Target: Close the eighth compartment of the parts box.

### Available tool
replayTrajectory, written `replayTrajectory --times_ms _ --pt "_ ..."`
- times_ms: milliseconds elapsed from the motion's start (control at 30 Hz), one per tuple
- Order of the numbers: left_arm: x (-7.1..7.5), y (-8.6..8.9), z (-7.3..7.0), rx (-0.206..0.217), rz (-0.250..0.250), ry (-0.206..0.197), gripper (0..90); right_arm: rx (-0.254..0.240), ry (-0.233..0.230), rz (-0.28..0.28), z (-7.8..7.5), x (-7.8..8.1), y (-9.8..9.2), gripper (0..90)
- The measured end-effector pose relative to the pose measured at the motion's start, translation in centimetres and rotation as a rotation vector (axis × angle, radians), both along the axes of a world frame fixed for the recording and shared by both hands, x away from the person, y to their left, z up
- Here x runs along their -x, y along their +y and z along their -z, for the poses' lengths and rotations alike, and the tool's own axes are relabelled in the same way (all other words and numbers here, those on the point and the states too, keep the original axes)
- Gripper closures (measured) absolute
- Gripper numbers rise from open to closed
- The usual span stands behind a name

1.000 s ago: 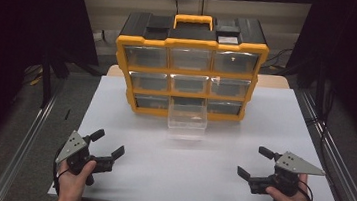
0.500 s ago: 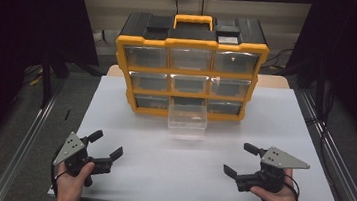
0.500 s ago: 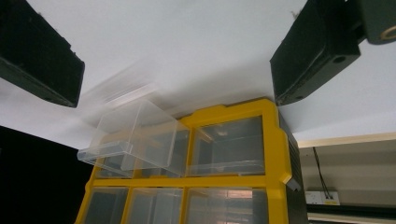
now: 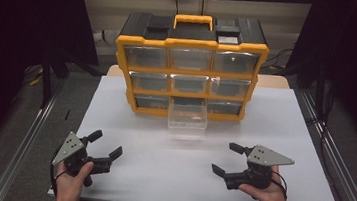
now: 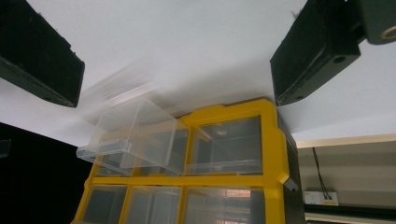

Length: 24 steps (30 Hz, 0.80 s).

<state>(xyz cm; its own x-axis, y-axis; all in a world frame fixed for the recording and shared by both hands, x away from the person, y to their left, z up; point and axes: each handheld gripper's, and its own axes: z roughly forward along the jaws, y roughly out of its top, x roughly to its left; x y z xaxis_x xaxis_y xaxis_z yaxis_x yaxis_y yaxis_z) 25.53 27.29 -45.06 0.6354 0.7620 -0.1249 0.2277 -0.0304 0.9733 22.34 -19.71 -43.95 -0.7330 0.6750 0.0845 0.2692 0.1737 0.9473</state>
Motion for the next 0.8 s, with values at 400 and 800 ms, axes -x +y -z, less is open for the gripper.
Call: replayTrajectory --times_ms 400,800 --pt "0.0 0.0 0.1 -0.031 0.003 -0.003 2.6 0.001 0.010 -0.056 0.1 -0.8 1.9 22.9" --pt "0.0 0.0 0.0 -0.030 0.001 -0.011 2.7 0.016 0.037 -0.092 0.3 -1.7 3.7 39.6"
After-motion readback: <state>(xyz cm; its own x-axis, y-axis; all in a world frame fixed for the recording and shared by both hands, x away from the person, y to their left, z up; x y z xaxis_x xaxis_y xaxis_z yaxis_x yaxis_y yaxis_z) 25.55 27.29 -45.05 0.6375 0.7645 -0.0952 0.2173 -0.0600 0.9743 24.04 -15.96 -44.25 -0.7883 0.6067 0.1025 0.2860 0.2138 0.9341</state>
